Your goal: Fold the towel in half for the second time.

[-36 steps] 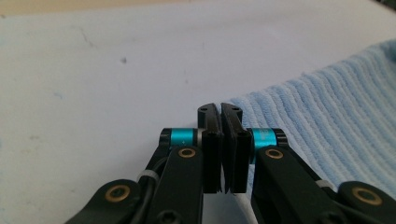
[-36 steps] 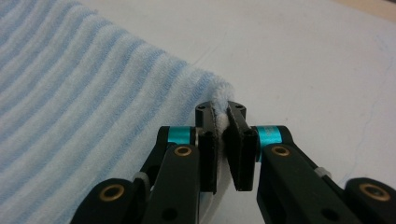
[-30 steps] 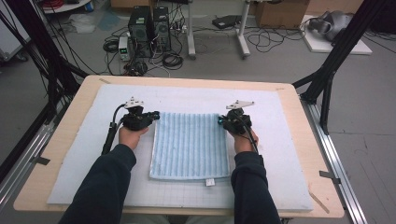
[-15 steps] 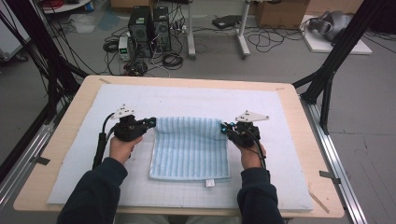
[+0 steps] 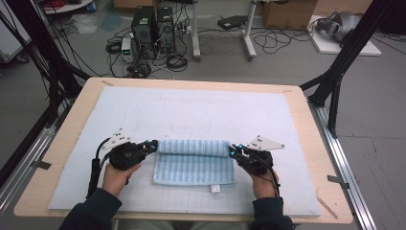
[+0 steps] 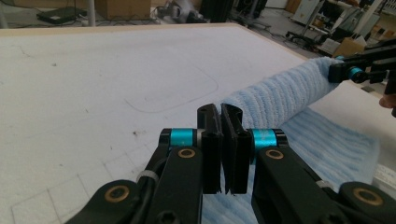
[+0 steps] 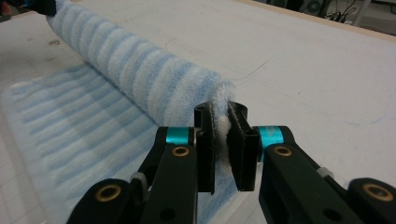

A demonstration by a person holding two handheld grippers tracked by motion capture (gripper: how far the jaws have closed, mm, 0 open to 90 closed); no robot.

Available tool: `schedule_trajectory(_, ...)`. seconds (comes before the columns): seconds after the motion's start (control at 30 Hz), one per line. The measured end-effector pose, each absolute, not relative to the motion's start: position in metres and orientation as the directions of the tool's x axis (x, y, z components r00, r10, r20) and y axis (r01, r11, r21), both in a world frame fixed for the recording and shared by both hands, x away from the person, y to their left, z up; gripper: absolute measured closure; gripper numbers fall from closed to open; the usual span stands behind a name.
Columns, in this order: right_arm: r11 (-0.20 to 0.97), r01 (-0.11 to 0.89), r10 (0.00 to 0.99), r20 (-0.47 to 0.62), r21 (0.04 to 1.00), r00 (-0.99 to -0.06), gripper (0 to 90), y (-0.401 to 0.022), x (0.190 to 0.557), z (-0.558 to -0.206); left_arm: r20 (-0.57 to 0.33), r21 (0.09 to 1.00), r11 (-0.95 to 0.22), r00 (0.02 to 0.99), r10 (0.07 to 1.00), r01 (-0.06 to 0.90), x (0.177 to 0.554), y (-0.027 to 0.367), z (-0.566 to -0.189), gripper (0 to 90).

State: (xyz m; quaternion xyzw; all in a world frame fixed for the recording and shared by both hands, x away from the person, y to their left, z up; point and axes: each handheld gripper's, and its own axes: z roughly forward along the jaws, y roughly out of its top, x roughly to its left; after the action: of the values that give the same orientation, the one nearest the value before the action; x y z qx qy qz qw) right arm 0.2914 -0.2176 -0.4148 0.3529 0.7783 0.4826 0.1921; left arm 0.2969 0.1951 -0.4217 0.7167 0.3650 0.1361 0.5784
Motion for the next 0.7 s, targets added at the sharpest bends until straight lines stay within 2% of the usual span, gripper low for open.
schedule_trajectory(0.53,0.359,0.343,0.710,-0.015,0.868,-0.704,81.1,-0.217,0.260,-0.421,-0.216,0.917,-0.120,0.727,0.652,0.380,0.271,0.198,-0.436,86.1)
schedule_trajectory(0.7,0.366,0.366,0.710,-0.003,0.856,-0.704,80.3,-0.219,0.253,-0.431,-0.217,0.907,-0.142,0.730,0.648,0.396,0.264,0.200,-0.442,85.9)
